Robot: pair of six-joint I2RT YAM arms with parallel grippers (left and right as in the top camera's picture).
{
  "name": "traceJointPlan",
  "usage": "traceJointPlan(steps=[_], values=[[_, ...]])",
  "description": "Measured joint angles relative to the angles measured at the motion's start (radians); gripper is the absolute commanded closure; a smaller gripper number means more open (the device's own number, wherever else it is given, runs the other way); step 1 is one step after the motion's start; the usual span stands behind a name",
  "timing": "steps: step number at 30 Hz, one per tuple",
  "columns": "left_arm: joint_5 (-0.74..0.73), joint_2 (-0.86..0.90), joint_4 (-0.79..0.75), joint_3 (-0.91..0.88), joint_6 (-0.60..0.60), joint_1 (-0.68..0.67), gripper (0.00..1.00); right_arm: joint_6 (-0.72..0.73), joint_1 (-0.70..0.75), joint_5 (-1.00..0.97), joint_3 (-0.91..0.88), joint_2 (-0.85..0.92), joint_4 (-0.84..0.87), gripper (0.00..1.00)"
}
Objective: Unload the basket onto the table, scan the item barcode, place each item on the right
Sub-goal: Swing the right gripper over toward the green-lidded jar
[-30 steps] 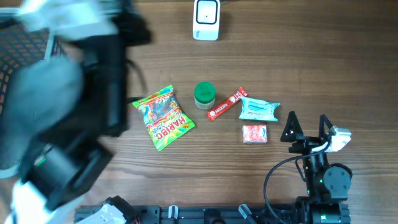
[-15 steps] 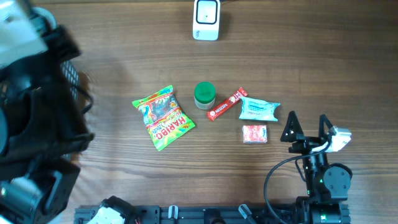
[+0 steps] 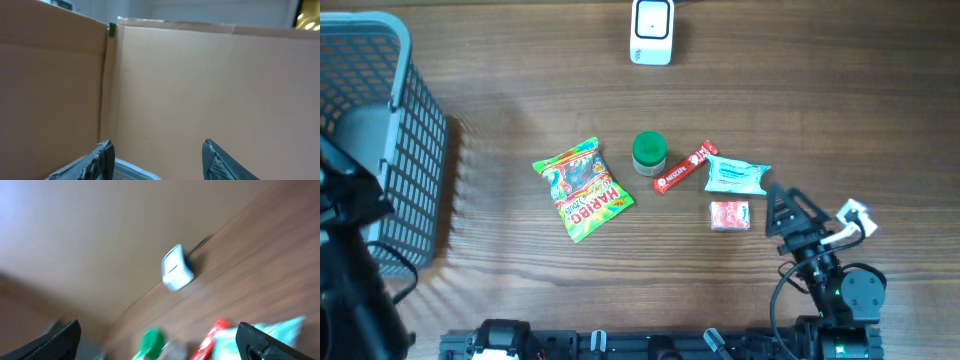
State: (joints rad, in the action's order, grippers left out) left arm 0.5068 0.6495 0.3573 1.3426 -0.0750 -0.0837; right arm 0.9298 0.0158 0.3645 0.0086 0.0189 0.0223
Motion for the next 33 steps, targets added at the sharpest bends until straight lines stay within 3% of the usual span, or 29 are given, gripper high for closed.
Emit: traceJointPlan(steps=[3, 7, 11, 16, 19, 24, 28, 33], values=[[-0.046, -0.019, 0.005, -0.003, 0.039, 0.029, 0.28, 0.040, 0.000, 0.083, 0.046, 0.015, -0.032, 0.00], [-0.088, -0.033, 0.015, -0.005, 0.077, 0.048, 0.23, 0.025, 0.000, 0.124, 0.238, 0.078, -0.170, 0.00], [-0.170, -0.063, 0.063, -0.011, 0.113, 0.072, 0.17, -0.089, 0.000, 0.092, 0.652, 0.258, -0.462, 0.01], [-0.302, -0.161, 0.114, -0.016, 0.124, 0.111, 0.11, -0.177, 0.000, 0.038, 0.978, 0.471, -0.705, 0.01], [-0.338, -0.233, 0.119, -0.015, 0.143, 0.129, 0.00, -0.211, -0.001, 0.020, 1.167, 0.646, -0.841, 0.01], [-0.357, -0.288, 0.095, -0.015, 0.196, 0.132, 0.00, -0.230, -0.072, -0.016, 1.344, 0.845, -0.926, 0.00], [-0.365, -0.291, -0.003, -0.014, 0.247, 0.132, 0.00, -0.255, -0.227, -0.078, 1.453, 0.970, -0.941, 0.00], [-0.367, -0.291, 0.099, 0.006, 0.272, 0.132, 0.00, -0.185, -0.322, -0.086, 1.470, 1.045, -0.928, 0.00]])
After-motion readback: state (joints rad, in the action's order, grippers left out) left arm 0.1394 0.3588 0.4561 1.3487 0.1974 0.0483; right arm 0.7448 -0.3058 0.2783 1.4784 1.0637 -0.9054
